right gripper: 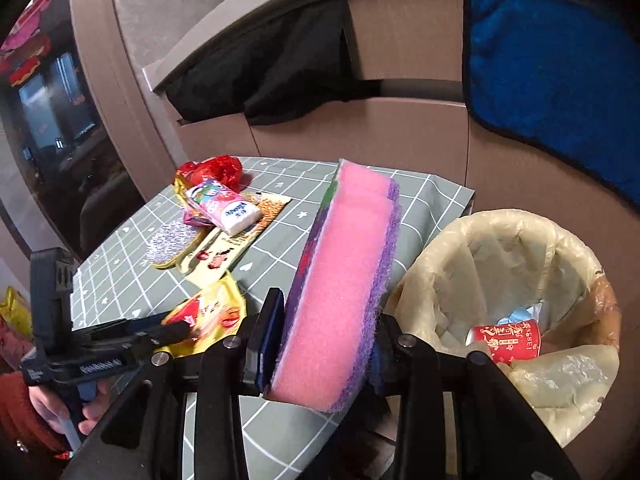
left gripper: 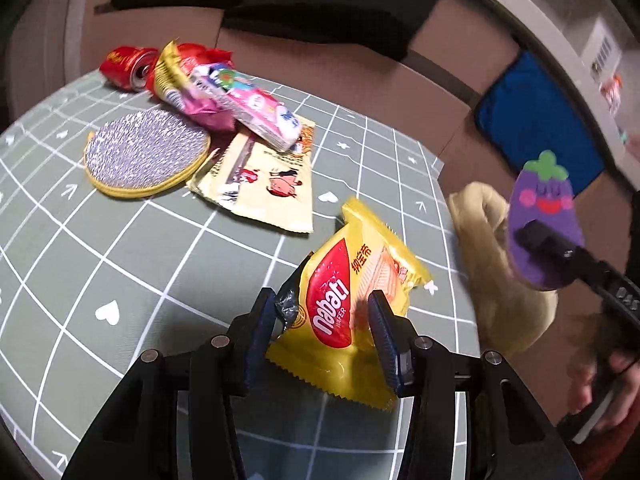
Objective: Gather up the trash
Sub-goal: 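Lift the yellow snack packet and sponge and carry both toward the bin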
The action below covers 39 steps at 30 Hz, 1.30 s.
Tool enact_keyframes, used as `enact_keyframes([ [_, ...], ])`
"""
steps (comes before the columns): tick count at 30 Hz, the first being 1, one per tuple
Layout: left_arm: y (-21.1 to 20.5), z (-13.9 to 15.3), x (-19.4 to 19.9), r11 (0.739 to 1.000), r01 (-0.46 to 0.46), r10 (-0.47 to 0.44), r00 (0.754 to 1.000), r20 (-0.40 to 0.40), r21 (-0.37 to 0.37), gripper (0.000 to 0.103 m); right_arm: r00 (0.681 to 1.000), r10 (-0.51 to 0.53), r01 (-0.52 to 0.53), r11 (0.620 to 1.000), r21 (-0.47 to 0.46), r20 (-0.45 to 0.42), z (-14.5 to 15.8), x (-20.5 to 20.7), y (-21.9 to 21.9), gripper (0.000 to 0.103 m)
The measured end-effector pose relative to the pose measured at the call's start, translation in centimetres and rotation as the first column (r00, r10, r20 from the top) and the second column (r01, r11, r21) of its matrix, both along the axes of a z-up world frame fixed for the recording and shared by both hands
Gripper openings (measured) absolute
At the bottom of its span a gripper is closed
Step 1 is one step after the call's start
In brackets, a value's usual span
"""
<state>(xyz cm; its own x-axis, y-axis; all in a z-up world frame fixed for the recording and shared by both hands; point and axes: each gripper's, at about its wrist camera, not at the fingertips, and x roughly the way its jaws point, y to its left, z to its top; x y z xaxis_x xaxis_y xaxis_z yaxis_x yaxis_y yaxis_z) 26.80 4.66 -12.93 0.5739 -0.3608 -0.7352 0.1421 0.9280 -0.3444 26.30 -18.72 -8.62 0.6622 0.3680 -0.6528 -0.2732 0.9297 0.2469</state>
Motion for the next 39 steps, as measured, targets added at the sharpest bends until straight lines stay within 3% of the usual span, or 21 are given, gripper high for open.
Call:
enact_keyframes([
  [4, -1.7, -0.1, 0.5, 0.996, 0.035, -0.037, 0.999, 0.016, 0.087, 0.048, 0.999, -0.012, 0.012, 1.000, -0.015, 0.030, 0.2, -1.6, -0.5, 0.034],
  [6, -2.0, -0.2, 0.5, 0.994, 0.030, -0.032, 0.999, 0.018, 0.110, 0.031, 0.999, -0.019, 0.020, 0.999, -0.026, 0.044, 0.2, -2.4, -0.7, 0.034],
  [7, -2.1, -0.2, 0.4, 0.994, 0.021, -0.023, 1.000, 0.012, 0.111, 0.017, 0.999, -0.022, 0.023, 0.999, -0.027, 0.050, 0.2, -2.8, -0.9, 0.034],
  [10, -2.8, 0.2, -0.1, 0.994, 0.008, -0.011, 0.999, 0.033, 0.111, 0.004, 0.997, -0.028, 0.029, 0.999, -0.025, 0.068, 0.5, -3.4, -1.2, 0.034],
  [18, -4.4, 4.1, -2.2, 0.986, -0.017, -0.019, 0.977, 0.211, 0.164, 0.002, 0.989, -0.045, 0.045, 0.999, -0.001, 0.138, 2.7, -4.7, -2.5, 0.034],
  [30, -2.7, 8.0, -3.7, 0.995, -0.066, 0.042, 0.950, 0.311, 0.068, 0.002, 0.986, -0.066, 0.064, 0.998, 0.020, 0.154, 3.6, -5.5, -3.3, 0.034],
  [35, -4.0, 9.6, -3.5, 0.996, -0.060, 0.033, 0.936, 0.350, 0.067, 0.002, 0.983, -0.073, 0.073, 0.997, 0.011, 0.167, 3.8, -5.8, -3.6, 0.034],
  [39, -6.3, 12.6, -2.7, 0.999, -0.017, 0.004, 0.911, 0.411, 0.030, 0.002, 0.976, -0.093, 0.103, 0.994, -0.039, 0.199, 4.7, -6.2, -4.2, 0.034],
])
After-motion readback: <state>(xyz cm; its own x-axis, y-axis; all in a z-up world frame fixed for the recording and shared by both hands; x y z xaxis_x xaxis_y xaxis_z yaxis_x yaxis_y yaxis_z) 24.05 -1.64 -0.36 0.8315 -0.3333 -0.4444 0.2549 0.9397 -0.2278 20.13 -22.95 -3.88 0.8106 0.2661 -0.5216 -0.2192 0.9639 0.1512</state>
